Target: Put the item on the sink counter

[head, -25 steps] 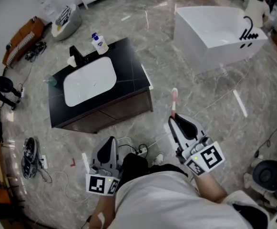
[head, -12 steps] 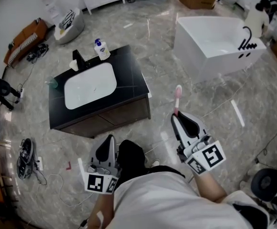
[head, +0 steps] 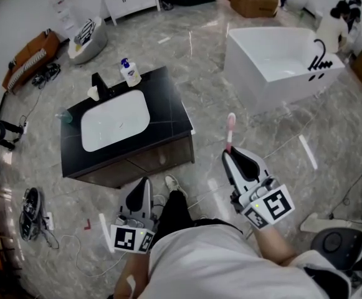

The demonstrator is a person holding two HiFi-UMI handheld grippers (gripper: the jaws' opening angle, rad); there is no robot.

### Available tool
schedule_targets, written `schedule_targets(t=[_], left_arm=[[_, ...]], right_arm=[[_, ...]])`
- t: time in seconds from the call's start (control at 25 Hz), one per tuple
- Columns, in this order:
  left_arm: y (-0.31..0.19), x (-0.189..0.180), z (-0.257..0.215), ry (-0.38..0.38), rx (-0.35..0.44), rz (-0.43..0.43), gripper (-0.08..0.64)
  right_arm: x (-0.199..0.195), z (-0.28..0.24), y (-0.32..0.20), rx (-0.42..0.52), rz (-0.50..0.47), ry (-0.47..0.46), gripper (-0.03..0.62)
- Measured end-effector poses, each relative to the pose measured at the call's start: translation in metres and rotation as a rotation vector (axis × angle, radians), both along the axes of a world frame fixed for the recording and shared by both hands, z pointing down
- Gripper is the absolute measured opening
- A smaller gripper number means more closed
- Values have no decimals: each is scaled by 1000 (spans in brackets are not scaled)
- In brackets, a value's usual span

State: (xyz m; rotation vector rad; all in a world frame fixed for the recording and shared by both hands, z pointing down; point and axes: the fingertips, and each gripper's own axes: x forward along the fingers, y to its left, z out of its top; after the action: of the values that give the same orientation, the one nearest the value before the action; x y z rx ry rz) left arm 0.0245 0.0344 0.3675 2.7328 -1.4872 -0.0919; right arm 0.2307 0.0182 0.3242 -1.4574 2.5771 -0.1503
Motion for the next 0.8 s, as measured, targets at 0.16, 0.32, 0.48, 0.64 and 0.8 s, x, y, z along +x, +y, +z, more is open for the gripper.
schedule_targets(t=[0.16, 0.32, 0.48, 0.64, 0.8], left_arm=[[-18, 0, -1, 5, 8, 11, 3], [-43, -4, 9, 17, -9, 17, 3], [-73, -11, 13, 30, -23, 28, 3], [-112, -12, 16, 32, -30, 58, 3], [-145, -7, 17, 25, -28, 96, 3]], right_arm=[[0, -1, -13, 2, 12, 4, 66], [-3, 2, -37, 1, 22, 14, 66], [-10, 4, -61, -14, 38, 23, 66], [-13, 6, -90, -31, 65, 30, 66], [-20, 5, -113, -44, 73, 33, 66]])
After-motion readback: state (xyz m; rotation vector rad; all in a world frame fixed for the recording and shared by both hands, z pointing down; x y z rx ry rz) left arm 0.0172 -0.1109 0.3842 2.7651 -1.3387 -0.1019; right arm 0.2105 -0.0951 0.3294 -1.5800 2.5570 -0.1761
